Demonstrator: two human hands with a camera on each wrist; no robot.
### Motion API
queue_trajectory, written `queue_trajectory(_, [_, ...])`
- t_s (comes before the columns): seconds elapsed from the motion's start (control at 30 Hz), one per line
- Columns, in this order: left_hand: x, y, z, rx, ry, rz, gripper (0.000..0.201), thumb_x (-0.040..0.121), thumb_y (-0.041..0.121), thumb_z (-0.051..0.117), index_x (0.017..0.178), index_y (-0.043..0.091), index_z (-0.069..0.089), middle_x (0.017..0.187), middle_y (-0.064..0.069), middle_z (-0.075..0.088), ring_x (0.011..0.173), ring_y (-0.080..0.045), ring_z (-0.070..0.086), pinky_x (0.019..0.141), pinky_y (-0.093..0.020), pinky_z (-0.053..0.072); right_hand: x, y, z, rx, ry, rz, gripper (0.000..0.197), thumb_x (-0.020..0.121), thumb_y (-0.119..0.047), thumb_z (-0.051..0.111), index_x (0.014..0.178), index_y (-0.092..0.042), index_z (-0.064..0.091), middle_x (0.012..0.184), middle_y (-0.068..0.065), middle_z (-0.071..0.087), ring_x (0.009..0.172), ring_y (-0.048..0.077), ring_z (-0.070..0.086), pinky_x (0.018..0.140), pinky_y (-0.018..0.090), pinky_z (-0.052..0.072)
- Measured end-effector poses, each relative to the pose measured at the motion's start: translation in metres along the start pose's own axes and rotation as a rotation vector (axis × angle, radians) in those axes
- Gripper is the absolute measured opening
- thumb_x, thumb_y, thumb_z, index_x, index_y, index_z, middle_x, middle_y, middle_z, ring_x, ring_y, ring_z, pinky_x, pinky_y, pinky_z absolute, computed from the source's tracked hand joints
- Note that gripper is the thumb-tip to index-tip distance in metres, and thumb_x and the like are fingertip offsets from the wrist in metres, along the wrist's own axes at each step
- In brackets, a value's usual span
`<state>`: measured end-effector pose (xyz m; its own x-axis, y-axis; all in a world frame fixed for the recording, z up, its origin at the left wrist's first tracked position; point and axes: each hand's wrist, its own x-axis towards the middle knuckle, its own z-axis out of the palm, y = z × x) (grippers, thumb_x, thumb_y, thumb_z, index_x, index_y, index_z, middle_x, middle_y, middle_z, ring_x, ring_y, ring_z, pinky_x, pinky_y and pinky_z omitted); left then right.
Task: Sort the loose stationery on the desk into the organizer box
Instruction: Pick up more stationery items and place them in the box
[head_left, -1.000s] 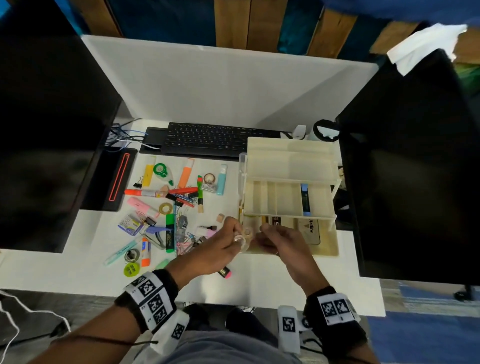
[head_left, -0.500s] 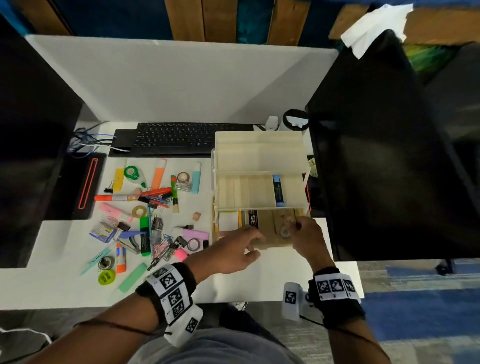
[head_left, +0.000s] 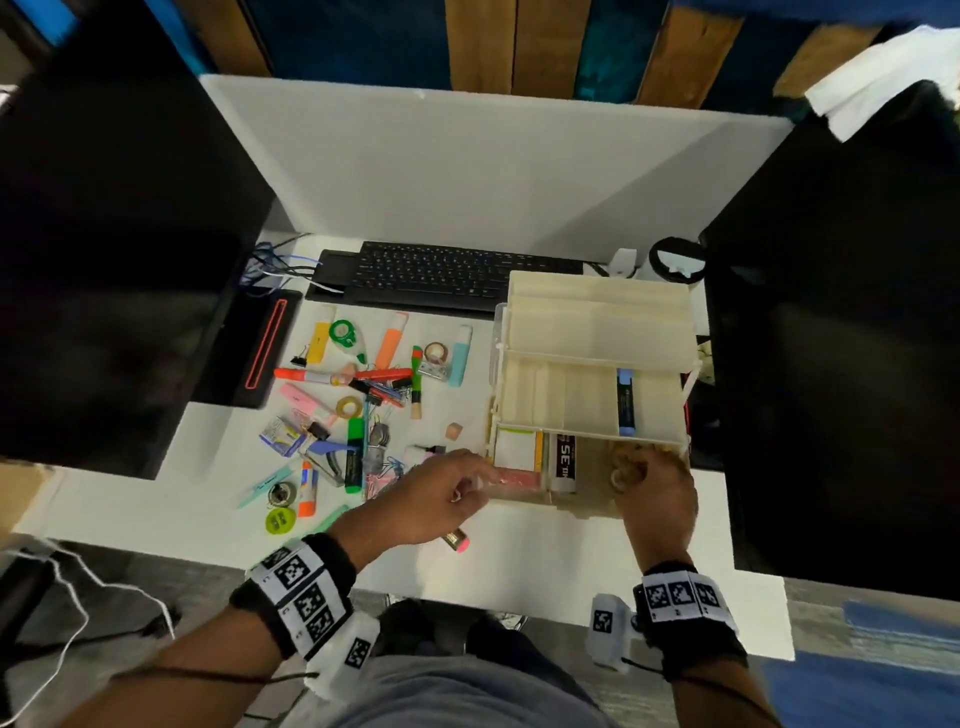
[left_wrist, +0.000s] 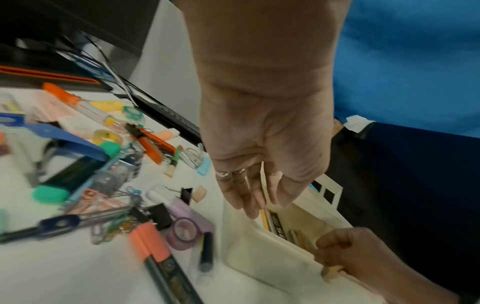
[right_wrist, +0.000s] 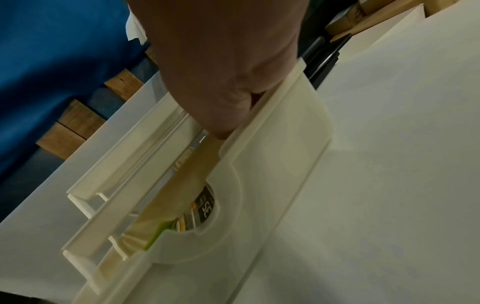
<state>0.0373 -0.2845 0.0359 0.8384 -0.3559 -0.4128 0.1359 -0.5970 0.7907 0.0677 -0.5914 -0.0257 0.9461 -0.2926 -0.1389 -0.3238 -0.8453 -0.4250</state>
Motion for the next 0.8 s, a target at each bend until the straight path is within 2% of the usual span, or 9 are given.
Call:
queue_trajectory(0.1, [-0.014, -0.019, -0.011, -0.055, 0.044, -0.037, 0.022, 0.100, 0.023, 0.063, 0.117, 0.037, 0.068, 0.117, 0.012, 0.067, 0.103, -0.008, 0.066, 0.093, -0.036, 0.057, -0.003, -0.008, -0.004, -0.049, 0.022, -0.015, 0.007, 0.092, -0.030, 0.068, 0.093, -0.024, 0.072, 0.090, 0.007, 0.073, 0.079, 0.035, 0.071, 0.071, 0.045, 0.063])
queue_trajectory(0.17, [-0.023, -0.026, -0.018, -0.072, 0.076, -0.013, 0.022, 0.102, 0.021, 0.062, 0.107, 0.042, 0.068, 0.120, 0.017, 0.068, 0.102, -0.005, 0.066, 0.089, -0.028, 0.055, -0.003, -0.012, -0.005, -0.077, 0.030, -0.001, 0.021, 0.092, -0.040, 0.070, 0.087, -0.020, 0.071, 0.079, 0.009, 0.071, 0.069, 0.034, 0.071, 0.065, 0.043, 0.061])
queue_trajectory(0.23, [-0.031, -0.031, -0.024, -0.104, 0.106, -0.024, 0.016, 0.101, 0.020, 0.064, 0.106, 0.034, 0.070, 0.119, 0.019, 0.069, 0.102, -0.004, 0.067, 0.089, -0.025, 0.055, -0.004, -0.014, -0.007, -0.116, 0.004, -0.003, 0.022, 0.086, -0.036, 0.076, 0.084, -0.015, 0.072, 0.074, 0.011, 0.070, 0.064, 0.034, 0.070, 0.062, 0.040, 0.058])
queue_trajectory(0.33, [-0.040, -0.043, -0.035, -0.109, 0.152, -0.056, 0.013, 0.099, 0.024, 0.067, 0.112, 0.026, 0.071, 0.112, 0.018, 0.068, 0.097, -0.001, 0.067, 0.086, -0.024, 0.055, -0.004, -0.018, -0.010, -0.092, -0.009, 0.040, 0.014, 0.085, -0.029, 0.077, 0.083, -0.015, 0.072, 0.076, 0.013, 0.071, 0.066, 0.034, 0.070, 0.064, 0.041, 0.059])
queue_trajectory(0.4, [-0.043, -0.053, -0.044, -0.064, 0.172, -0.083, 0.018, 0.100, 0.020, 0.066, 0.116, 0.025, 0.071, 0.113, 0.013, 0.069, 0.096, -0.003, 0.067, 0.085, -0.025, 0.056, -0.007, -0.020, -0.011, -0.057, 0.004, 0.036, 0.016, 0.091, -0.031, 0.072, 0.086, -0.016, 0.072, 0.080, 0.014, 0.072, 0.069, 0.035, 0.070, 0.067, 0.040, 0.058])
queue_trajectory(0.5, [-0.047, -0.066, -0.063, -0.053, 0.232, -0.124, 0.020, 0.099, 0.013, 0.064, 0.118, 0.019, 0.070, 0.114, 0.006, 0.069, 0.100, -0.004, 0.064, 0.084, -0.018, 0.051, -0.017, -0.030, -0.019, -0.041, 0.038, 0.013, 0.026, 0.097, -0.039, 0.062, 0.092, -0.017, 0.075, 0.083, 0.013, 0.073, 0.072, 0.034, 0.070, 0.069, 0.040, 0.058])
queue_trajectory(0.6, [-0.052, -0.075, -0.085, 0.002, 0.300, -0.134, 0.020, 0.098, 0.005, 0.062, 0.116, 0.011, 0.069, 0.103, 0.007, 0.067, 0.090, -0.012, 0.067, 0.077, -0.014, 0.048, -0.030, -0.063, -0.030, -0.024, 0.082, -0.134, 0.025, 0.096, -0.032, 0.067, 0.077, -0.015, 0.074, 0.076, 0.010, 0.072, 0.063, 0.031, 0.065, 0.062, 0.031, 0.049])
queue_trajectory(0.7, [-0.059, -0.083, -0.102, -0.044, 0.349, -0.182, 0.021, 0.098, -0.004, 0.058, 0.114, 0.005, 0.068, 0.098, 0.012, 0.065, 0.080, -0.001, 0.063, 0.072, -0.003, 0.044, -0.043, -0.118, -0.033, 0.018, 0.055, -0.370, 0.016, 0.088, -0.021, 0.078, 0.074, -0.014, 0.073, 0.077, 0.004, 0.070, 0.060, 0.025, 0.063, 0.059, 0.030, 0.049])
queue_trajectory(0.8, [-0.067, -0.100, -0.113, -0.040, 0.357, -0.204, 0.025, 0.098, 0.002, 0.059, 0.120, 0.011, 0.068, 0.108, 0.004, 0.066, 0.092, -0.007, 0.062, 0.078, -0.003, 0.044, -0.041, -0.182, -0.018, 0.079, -0.087, -0.524, 0.008, 0.087, -0.022, 0.079, 0.082, -0.018, 0.075, 0.083, -0.003, 0.070, 0.065, 0.017, 0.064, 0.061, 0.030, 0.053])
